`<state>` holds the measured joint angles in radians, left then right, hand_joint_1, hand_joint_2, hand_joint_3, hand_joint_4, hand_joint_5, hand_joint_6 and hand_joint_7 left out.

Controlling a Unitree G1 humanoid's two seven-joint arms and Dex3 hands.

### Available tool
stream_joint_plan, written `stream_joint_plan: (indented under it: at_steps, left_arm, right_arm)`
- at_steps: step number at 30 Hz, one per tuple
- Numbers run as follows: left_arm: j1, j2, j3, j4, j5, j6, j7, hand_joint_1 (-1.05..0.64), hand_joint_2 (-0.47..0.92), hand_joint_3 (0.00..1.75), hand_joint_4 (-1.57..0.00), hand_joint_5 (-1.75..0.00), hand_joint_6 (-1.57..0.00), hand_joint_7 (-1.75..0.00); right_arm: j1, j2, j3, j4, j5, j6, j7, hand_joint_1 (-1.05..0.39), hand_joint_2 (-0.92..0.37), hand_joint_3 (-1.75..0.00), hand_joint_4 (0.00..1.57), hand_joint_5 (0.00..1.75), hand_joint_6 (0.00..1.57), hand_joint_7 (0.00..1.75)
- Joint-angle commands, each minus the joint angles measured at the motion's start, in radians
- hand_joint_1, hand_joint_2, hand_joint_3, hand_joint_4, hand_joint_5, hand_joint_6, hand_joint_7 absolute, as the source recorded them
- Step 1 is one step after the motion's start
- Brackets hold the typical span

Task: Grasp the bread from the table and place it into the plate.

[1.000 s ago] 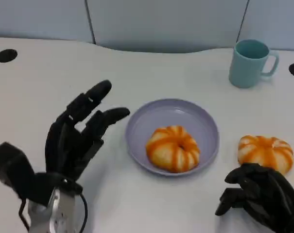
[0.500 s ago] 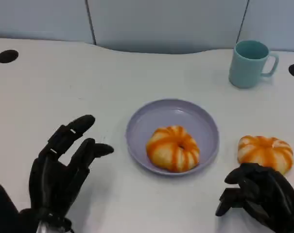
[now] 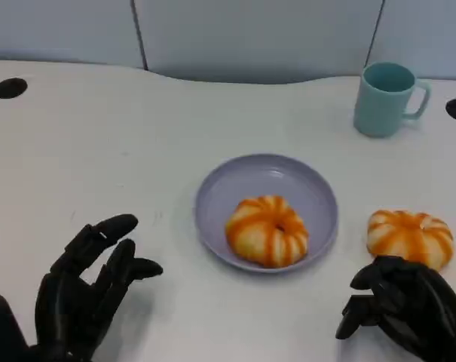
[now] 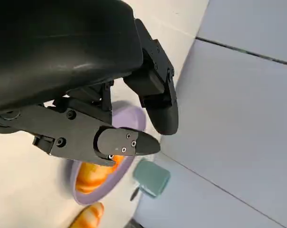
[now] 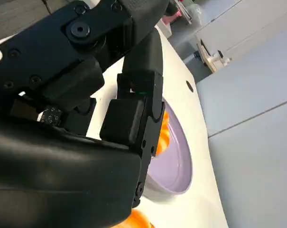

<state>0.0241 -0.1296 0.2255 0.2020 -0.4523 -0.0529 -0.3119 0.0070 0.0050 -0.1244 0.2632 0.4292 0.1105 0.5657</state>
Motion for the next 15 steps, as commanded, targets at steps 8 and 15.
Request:
stream_joint_plan:
  at_steps: [8,15]
  left_arm:
    - [0.037,0.025,0.004,0.028,0.031,-0.013,-0.006,-0.31,0.92,0.34,-0.70,-1.49,-0.67,-0.99]
    - [0.040,0.028,-0.005,0.039,0.063,-0.023,0.013,-0.31,0.92,0.35,-0.67,-1.58,-0.63,-1.09]
  right_arm:
    - [0.011,-0.019,-0.009,-0.012,0.009,-0.004,0.007,-0.93,-0.68,0.00,1.43,0.67,1.43,0.44]
    - [-0.016,-0.031,-0.024,0.030,0.014,-0.005,0.019,-0.97,-0.67,0.00,1.44,0.65,1.45,0.43]
